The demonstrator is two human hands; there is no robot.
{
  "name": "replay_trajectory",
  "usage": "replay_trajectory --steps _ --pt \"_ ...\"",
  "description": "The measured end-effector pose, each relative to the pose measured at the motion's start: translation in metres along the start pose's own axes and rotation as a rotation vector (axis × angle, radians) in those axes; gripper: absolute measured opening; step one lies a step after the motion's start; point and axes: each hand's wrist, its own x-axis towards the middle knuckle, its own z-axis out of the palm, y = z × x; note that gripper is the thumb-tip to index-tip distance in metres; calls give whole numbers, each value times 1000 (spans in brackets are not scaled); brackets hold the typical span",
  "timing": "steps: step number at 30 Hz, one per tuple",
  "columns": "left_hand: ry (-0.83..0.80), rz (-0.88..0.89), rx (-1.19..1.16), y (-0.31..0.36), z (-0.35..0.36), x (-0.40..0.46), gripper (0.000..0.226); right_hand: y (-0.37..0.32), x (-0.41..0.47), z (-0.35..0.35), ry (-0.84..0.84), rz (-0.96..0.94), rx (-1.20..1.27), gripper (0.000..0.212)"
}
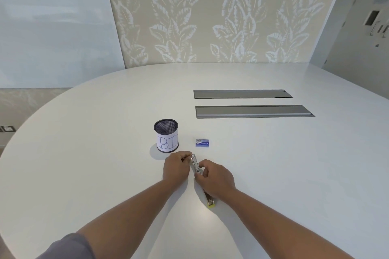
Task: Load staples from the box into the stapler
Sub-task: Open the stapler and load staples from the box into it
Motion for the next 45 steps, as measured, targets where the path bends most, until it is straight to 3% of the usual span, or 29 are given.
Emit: replay_trajectory --steps 12,20,31,45 --pt "-230 366 247 0 -7 14 26 -12 7 6 89 -14 -149 31" --pt "-200 317 232 -7 -2 22 16 -11 9 8 88 0 -132 28" --pt "-209 332 231 -1 -4 19 20 -17 11 6 66 32 -116 23" --pt "-194 223 210 -2 -2 20 19 -17 9 7 85 9 -112 27"
